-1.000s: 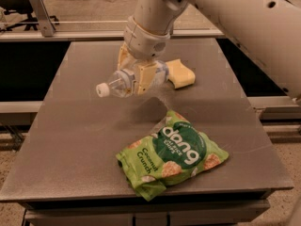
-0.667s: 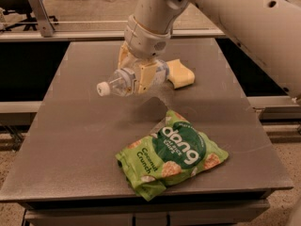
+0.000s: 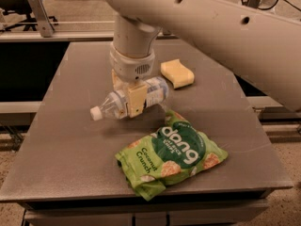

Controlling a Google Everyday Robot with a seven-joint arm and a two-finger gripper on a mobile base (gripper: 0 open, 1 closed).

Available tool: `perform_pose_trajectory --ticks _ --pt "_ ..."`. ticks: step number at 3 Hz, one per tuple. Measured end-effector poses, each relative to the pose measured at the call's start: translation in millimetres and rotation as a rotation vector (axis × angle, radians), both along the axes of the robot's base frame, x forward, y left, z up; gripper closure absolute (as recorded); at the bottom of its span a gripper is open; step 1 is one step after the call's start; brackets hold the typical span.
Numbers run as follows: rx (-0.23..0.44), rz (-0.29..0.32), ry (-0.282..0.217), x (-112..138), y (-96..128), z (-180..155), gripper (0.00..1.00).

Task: Move blue plastic bottle near green rice chip bag

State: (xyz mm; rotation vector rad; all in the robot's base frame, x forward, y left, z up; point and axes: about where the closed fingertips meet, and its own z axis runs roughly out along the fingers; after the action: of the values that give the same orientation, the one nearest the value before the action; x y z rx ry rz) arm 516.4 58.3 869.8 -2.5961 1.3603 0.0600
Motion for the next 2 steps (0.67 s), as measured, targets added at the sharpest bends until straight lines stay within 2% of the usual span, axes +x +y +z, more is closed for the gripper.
perform_pose_trajectory --ticks 1,2 --pt "-0.045 -0.030 0.032 -24.5 16.4 -28.5 1.00" --pt "-0.024 -0.042 0.051 -30.6 20.1 -35.7 0.82"
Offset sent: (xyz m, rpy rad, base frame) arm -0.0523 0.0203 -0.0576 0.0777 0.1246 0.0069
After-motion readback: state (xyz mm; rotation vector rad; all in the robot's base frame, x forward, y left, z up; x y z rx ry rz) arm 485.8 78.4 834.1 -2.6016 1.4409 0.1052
